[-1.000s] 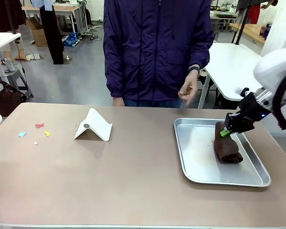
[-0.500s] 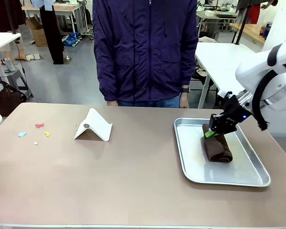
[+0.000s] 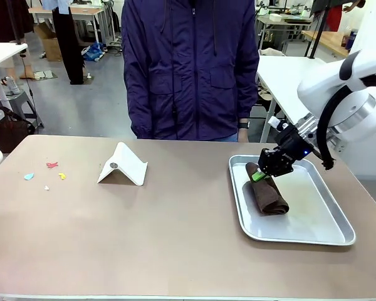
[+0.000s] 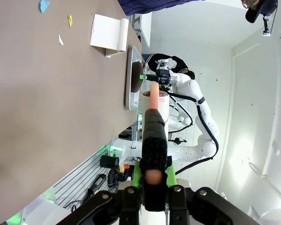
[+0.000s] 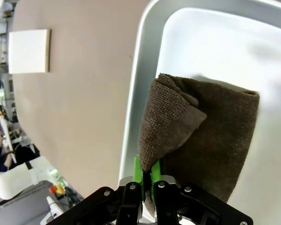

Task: Clean the surface of the table.
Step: If a person points to the right, clean the right side of the table with your right hand, and if they point to the left, clean the left side with your left hand, then clean the area not pointed to by the person.

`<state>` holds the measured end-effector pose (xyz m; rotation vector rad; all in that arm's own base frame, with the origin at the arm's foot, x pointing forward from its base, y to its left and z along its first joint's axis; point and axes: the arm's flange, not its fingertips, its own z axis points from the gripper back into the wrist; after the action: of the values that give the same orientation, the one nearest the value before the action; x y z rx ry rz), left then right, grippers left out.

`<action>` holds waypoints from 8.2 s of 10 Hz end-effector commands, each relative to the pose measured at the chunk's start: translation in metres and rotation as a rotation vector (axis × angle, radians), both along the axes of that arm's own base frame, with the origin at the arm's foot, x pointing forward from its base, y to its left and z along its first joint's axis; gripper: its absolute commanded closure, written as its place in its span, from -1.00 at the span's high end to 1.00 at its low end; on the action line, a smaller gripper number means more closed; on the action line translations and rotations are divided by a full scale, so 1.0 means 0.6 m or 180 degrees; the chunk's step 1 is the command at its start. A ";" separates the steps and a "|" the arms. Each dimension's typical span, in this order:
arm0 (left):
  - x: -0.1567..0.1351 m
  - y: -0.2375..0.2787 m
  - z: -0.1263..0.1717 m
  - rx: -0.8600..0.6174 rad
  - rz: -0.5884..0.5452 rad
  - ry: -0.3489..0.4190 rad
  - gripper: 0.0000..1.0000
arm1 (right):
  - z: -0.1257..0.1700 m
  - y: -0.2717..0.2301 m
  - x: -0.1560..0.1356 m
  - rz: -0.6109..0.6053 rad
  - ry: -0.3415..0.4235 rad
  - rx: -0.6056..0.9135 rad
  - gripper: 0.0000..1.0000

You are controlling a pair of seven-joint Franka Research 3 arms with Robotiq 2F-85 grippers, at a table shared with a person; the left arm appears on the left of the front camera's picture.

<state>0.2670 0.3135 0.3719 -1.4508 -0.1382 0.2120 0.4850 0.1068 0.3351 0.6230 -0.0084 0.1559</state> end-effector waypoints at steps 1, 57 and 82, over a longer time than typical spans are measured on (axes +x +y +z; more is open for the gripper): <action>0.000 -0.004 0.004 -0.0056 0.0057 -0.0056 -1.00 | 0.001 0.016 0.001 0.0001 -0.0191 -0.0094 -0.86; 0.006 -0.015 0.018 0.0614 0.0322 -0.0160 -0.56 | 0.108 -0.399 -0.151 -0.0180 -0.0562 0.2987 -0.86; 0.220 -0.056 -0.065 0.1914 0.0828 0.0629 -0.95 | 0.108 -0.399 -0.151 -0.0180 -0.0562 0.2987 -0.86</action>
<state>0.3917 0.2836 0.3474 -0.8267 -0.2513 0.4623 0.3945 -0.1323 0.3980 1.5257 -0.2657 0.1252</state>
